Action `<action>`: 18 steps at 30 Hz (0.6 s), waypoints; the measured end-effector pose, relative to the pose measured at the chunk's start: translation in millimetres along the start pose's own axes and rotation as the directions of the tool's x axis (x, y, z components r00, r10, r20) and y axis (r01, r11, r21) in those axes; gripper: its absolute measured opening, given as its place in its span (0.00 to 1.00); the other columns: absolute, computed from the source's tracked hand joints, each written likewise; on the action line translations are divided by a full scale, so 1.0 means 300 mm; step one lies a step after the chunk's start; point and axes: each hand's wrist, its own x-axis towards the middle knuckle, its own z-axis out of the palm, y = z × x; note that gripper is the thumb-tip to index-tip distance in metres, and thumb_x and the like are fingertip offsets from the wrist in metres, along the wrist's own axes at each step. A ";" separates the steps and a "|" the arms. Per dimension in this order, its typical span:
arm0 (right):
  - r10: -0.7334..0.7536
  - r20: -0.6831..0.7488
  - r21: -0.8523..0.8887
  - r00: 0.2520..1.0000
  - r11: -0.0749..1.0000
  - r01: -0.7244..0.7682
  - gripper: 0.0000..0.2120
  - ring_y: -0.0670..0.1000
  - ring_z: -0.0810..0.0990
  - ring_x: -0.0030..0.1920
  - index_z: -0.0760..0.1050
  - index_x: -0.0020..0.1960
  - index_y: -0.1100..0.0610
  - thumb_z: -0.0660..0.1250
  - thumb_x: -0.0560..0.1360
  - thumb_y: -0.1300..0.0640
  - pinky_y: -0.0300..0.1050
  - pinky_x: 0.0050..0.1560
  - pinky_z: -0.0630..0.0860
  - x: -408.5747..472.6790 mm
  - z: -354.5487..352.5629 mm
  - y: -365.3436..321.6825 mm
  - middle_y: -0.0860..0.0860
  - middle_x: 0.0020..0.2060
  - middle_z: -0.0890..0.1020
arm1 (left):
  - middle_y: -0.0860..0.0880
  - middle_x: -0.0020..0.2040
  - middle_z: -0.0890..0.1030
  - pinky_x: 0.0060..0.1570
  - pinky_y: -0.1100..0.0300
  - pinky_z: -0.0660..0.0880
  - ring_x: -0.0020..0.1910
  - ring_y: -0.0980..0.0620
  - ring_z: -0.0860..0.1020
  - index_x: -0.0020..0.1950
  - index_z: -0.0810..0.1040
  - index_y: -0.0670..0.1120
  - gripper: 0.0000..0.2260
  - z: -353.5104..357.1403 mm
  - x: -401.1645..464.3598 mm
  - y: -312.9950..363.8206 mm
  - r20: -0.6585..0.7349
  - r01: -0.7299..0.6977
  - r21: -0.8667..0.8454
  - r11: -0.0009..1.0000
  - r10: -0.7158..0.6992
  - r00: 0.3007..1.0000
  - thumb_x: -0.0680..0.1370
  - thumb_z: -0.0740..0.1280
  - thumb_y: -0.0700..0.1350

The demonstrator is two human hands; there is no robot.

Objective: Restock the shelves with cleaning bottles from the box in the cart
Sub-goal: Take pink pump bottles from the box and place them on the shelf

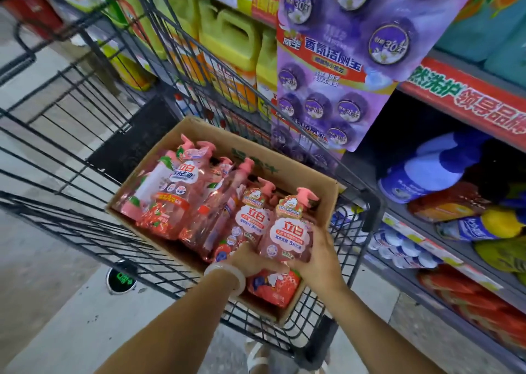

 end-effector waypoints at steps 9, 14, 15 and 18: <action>0.230 0.476 0.481 0.849 0.740 -0.470 0.36 0.54 0.75 0.63 0.71 0.59 0.49 0.79 0.54 0.46 0.62 0.66 0.68 -0.002 -0.006 -0.123 0.48 0.60 0.78 | 0.47 0.55 0.84 0.53 0.59 0.76 0.53 0.52 0.82 0.59 0.78 0.44 0.30 -0.095 -0.117 0.055 0.039 -0.092 -0.163 0.982 0.100 0.994 0.59 0.82 0.44; 0.158 0.445 0.555 0.881 0.724 -0.410 0.33 0.56 0.76 0.62 0.72 0.60 0.50 0.79 0.56 0.53 0.66 0.66 0.66 -0.015 -0.045 -0.192 0.50 0.57 0.81 | 0.48 0.54 0.83 0.64 0.48 0.73 0.57 0.48 0.80 0.57 0.74 0.46 0.29 -0.173 -0.213 0.120 0.056 -0.190 -0.132 0.973 0.199 0.978 0.59 0.82 0.41; 0.138 0.440 0.565 0.887 0.726 -0.392 0.29 0.56 0.78 0.60 0.73 0.57 0.48 0.79 0.58 0.53 0.65 0.65 0.68 -0.027 -0.058 -0.210 0.49 0.55 0.82 | 0.47 0.55 0.82 0.62 0.49 0.74 0.56 0.47 0.80 0.57 0.73 0.45 0.28 -0.183 -0.235 0.134 0.050 -0.202 -0.138 0.970 0.211 0.976 0.62 0.80 0.38; 0.119 0.384 0.595 0.915 0.727 -0.344 0.35 0.56 0.79 0.58 0.73 0.54 0.48 0.82 0.51 0.48 0.64 0.63 0.71 -0.065 -0.105 -0.255 0.49 0.54 0.83 | 0.42 0.59 0.80 0.51 0.53 0.80 0.54 0.44 0.81 0.66 0.68 0.40 0.36 -0.202 -0.300 0.173 0.050 -0.238 -0.185 0.953 0.251 0.967 0.62 0.80 0.36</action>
